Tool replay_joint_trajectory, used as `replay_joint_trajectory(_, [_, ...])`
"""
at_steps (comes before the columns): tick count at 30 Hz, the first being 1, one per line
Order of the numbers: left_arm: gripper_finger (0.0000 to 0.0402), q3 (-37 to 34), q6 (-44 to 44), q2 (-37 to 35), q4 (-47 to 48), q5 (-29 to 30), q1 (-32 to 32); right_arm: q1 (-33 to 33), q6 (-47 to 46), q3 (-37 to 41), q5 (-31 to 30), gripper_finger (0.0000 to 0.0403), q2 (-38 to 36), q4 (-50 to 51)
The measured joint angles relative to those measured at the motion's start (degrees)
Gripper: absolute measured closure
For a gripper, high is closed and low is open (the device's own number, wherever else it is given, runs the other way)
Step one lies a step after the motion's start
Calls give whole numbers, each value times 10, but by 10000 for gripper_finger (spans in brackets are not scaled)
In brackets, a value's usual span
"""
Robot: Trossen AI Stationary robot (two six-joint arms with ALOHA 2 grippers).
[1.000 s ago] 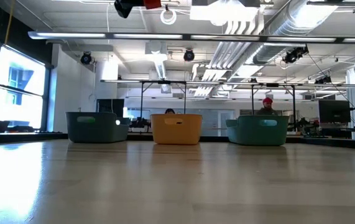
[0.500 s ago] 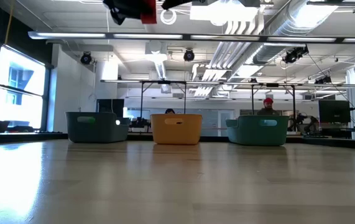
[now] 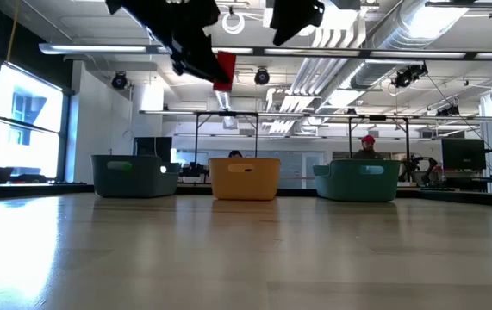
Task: Sort & place blocks by color
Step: Put the orange game piece into the yellow bin
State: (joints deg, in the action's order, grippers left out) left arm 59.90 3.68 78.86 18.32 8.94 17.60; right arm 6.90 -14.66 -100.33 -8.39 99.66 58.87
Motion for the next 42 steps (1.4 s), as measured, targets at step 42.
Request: replay_joint_trajectory(42, [326,0,-16,217,-126,-145,173,165,-258,0,-77,218,125,128])
